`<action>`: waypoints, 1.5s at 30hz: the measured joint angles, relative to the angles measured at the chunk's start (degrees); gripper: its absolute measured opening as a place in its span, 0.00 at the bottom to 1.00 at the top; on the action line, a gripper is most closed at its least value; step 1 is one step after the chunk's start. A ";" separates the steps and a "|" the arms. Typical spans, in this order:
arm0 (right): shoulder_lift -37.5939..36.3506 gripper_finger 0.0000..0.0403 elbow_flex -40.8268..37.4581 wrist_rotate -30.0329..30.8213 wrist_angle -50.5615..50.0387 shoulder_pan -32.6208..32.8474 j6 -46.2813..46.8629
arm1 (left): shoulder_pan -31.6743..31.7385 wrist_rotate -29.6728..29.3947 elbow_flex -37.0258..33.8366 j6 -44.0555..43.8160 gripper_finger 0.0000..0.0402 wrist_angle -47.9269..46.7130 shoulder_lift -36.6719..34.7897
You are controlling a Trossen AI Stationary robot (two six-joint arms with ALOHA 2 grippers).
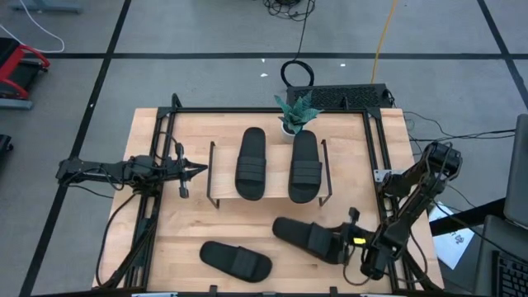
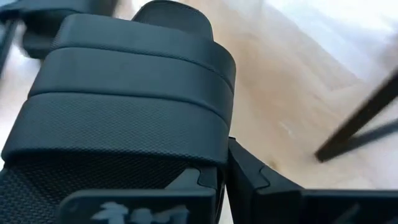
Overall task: Pick and place slides into the shelf
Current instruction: Put the right black slipper under the shelf
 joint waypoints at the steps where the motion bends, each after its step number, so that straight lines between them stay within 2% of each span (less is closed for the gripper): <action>1: 0.03 0.00 0.19 0.03 -0.25 -0.36 1.30 | 0.02 -0.01 0.00 0.02 0.05 0.02 0.02; 11: 0.74 0.00 0.35 -3.92 -1.01 -6.21 8.02 | 0.02 -0.01 -0.02 -0.09 0.05 1.90 0.00; 14: 3.07 0.00 0.35 -5.68 -2.07 -7.16 11.15 | 0.02 -0.01 -0.01 -0.11 0.05 2.10 0.00; 22: 12.01 0.00 2.59 -5.06 -3.31 -9.50 17.68 | 0.00 -0.01 -0.02 -0.25 0.05 2.14 0.01; 27: 15.44 0.00 6.77 -5.29 -9.81 -11.34 20.97 | 0.02 -0.01 -0.02 -0.50 0.05 2.16 0.02; 35: 19.36 0.00 12.45 -7.32 -26.30 -12.24 35.51 | 0.02 -0.01 -0.02 -0.64 0.05 2.24 0.01; 45: 21.79 0.01 13.42 -7.53 -26.55 -13.73 41.27 | 0.00 0.27 -0.02 -0.63 0.05 2.60 0.00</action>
